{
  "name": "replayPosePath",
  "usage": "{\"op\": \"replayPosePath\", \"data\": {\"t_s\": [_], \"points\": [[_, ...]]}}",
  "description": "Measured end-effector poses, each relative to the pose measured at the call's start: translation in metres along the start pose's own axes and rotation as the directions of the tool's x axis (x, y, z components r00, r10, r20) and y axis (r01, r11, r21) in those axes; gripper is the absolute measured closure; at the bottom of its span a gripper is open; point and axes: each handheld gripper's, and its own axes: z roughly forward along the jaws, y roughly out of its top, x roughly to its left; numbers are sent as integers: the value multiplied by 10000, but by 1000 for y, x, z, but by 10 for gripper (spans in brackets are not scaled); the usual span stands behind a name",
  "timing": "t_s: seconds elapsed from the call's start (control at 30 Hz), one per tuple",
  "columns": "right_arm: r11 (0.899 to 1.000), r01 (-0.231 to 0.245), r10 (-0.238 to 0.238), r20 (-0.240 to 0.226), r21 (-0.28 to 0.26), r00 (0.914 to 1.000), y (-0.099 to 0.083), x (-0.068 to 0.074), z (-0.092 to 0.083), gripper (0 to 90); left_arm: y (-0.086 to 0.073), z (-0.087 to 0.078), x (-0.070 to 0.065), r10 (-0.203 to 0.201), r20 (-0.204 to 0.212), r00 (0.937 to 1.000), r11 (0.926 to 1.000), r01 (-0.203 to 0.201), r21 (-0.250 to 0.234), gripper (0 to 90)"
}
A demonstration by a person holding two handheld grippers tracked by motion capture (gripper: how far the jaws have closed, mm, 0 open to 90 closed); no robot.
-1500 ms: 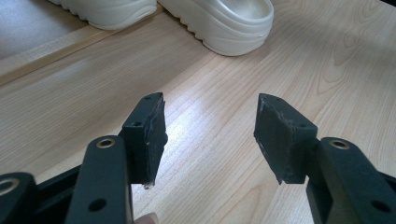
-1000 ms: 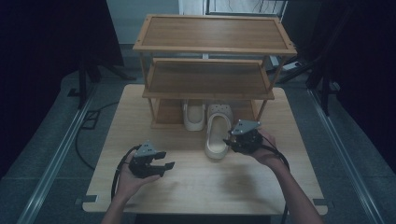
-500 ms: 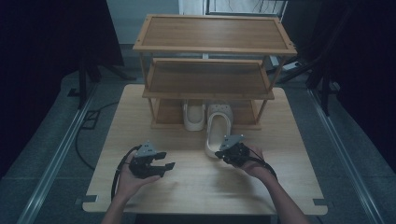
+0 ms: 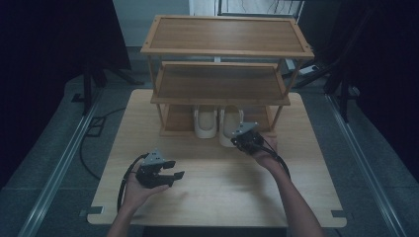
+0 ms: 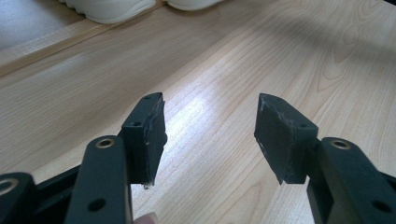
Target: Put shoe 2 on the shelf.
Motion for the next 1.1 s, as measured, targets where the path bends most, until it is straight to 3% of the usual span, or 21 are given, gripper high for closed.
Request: {"op": "replayPosePath", "data": {"t_s": [0.23,0.47,0.63,0.73,0.83,0.97,1.1], "points": [[9988,-367,377,332,-315,9987,8,-10,18,896,0,-3,3,-79,-9,10000,9999,79,-112,434],[9970,-496,516,316,-601,9982,5,-11,19,891,0,-2,5,-177,-24,9998,9998,176,-137,435],[9974,-349,377,432,-634,9984,5,-4,17,796,1,-1,3,-109,-27,9999,9999,109,-86,435],[9952,-378,412,358,-902,9985,4,2,11,707,1,-3,1,-42,-57,10000,10000,42,-89,434],[9903,-282,366,598,-1359,9975,1,12,1,629,1,-7,-1,49,-76,10000,9998,-51,-204,434],[9809,-738,854,575,-1797,9947,-9,25,-17,545,1,-10,-2,87,-76,9999,9997,-89,-241,434],[9669,-1177,1308,435,-2263,9905,-30,34,-38,532,1,-9,-1,82,-63,9999,9998,-83,-183,432]]}}
